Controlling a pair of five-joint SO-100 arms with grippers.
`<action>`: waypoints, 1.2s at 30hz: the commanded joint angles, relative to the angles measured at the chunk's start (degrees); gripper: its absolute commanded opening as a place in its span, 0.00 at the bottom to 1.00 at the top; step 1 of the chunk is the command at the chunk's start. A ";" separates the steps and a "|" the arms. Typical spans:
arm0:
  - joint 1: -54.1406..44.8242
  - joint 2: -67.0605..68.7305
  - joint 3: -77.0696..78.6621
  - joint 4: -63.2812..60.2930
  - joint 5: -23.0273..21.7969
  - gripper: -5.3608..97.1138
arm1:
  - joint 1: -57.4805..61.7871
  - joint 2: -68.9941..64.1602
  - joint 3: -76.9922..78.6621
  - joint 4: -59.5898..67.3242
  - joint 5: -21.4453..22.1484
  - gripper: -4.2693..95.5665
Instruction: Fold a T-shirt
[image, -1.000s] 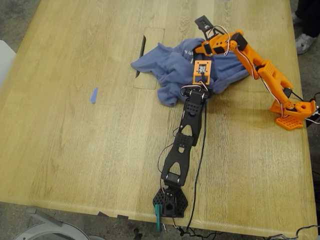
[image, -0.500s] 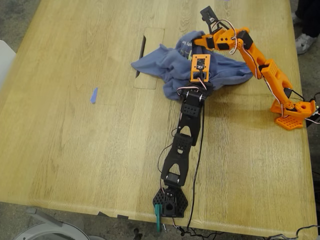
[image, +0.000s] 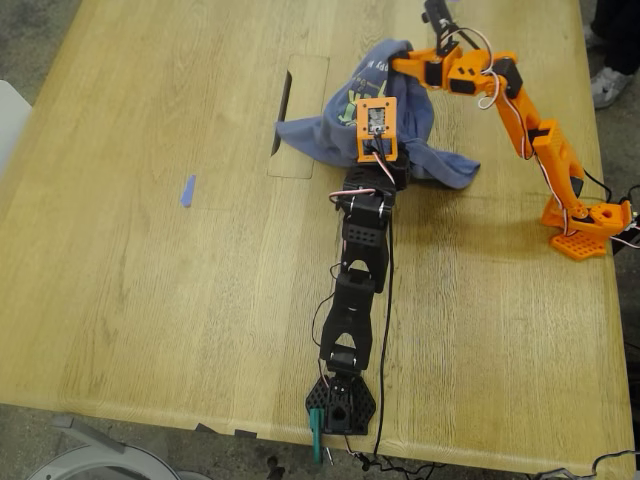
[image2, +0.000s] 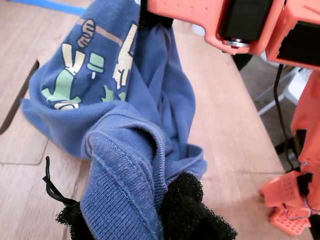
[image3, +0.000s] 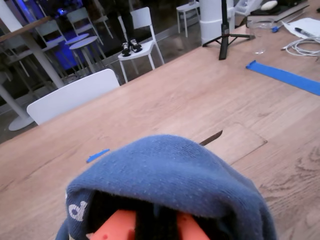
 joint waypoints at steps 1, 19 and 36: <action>-0.97 10.90 -1.49 -1.14 -0.62 0.05 | -0.88 6.68 -1.14 -2.11 -0.62 0.04; -9.14 23.20 -1.67 -4.75 -1.85 0.05 | -0.62 16.61 -0.88 1.76 0.62 0.04; -10.99 26.46 -2.02 -10.37 -2.46 0.05 | 3.69 23.55 -1.14 5.10 1.58 0.04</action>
